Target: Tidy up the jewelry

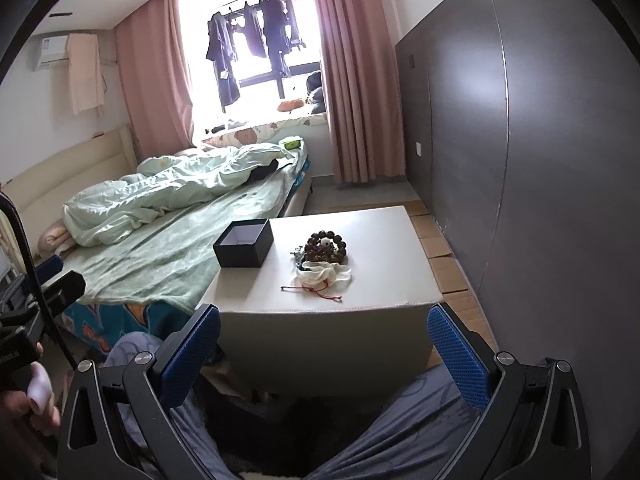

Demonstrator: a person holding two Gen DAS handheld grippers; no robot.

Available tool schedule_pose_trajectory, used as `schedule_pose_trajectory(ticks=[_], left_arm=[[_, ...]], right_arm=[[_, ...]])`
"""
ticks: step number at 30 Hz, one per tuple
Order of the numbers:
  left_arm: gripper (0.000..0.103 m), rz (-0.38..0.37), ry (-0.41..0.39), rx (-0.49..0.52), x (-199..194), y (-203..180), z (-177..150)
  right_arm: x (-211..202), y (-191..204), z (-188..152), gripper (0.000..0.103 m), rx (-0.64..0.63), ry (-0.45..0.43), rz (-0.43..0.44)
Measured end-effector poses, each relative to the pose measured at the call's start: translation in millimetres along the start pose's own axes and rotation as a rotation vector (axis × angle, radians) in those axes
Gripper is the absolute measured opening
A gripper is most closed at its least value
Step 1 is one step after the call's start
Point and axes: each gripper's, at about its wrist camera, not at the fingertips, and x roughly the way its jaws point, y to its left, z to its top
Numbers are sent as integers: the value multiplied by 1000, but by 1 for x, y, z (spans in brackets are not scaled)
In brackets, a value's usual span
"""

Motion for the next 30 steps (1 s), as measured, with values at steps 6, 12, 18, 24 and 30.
schedule_pose_trajectory(ticks=[6, 12, 18, 24, 30], left_arm=[[103, -5, -2, -3, -2, -3, -3], [103, -7, -5, 1, -4, -3, -3], [103, -10, -6, -1, -3, -4, -1], [103, -15, -12, 3, -6, -7, -1], [103, -24, -15, 5, -8, -10, -3]], right_arm=[[-1, -1, 0, 103, 12, -7, -22], [-2, -5, -1, 103, 22, -7, -28], [-2, -7, -1, 103, 21, -8, -27], [-3, -6, -1, 103, 21, -10, -25], [-5, -6, -1, 103, 19, -11, -26]])
